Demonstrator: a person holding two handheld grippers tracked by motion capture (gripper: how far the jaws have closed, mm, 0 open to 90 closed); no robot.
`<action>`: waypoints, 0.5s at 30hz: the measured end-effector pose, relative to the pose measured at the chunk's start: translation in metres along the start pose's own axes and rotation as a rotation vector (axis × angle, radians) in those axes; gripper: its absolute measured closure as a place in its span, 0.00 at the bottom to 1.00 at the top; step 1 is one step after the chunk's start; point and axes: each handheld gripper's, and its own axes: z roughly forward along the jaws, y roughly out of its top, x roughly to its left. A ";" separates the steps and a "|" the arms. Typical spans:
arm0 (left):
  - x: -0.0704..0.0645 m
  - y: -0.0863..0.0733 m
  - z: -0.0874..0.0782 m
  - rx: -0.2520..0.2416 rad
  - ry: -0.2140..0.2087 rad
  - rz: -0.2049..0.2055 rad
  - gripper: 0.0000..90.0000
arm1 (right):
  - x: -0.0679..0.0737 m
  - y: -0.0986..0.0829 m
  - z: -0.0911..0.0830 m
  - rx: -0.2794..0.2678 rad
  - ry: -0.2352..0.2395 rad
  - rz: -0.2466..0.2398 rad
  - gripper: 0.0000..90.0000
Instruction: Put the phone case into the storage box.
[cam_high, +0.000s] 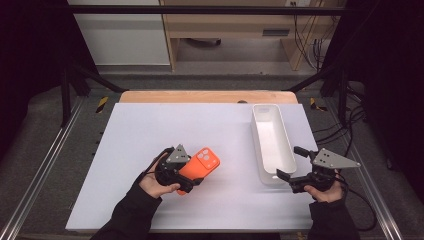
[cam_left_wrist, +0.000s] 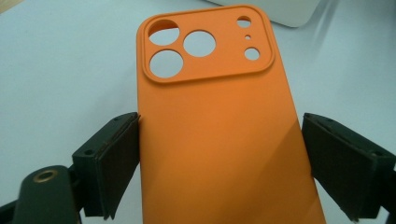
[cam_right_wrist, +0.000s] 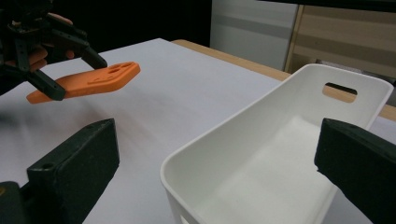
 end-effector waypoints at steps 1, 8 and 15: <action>0.000 0.000 0.000 -0.002 -0.002 0.002 0.14 | 0.001 0.000 0.001 0.004 0.003 -0.006 0.00; -0.003 0.001 0.001 0.004 -0.014 0.023 0.14 | 0.008 0.004 0.006 0.018 0.032 -0.034 0.01; -0.007 0.005 0.002 0.000 -0.032 0.041 0.15 | 0.015 0.006 0.013 0.045 0.065 -0.055 0.01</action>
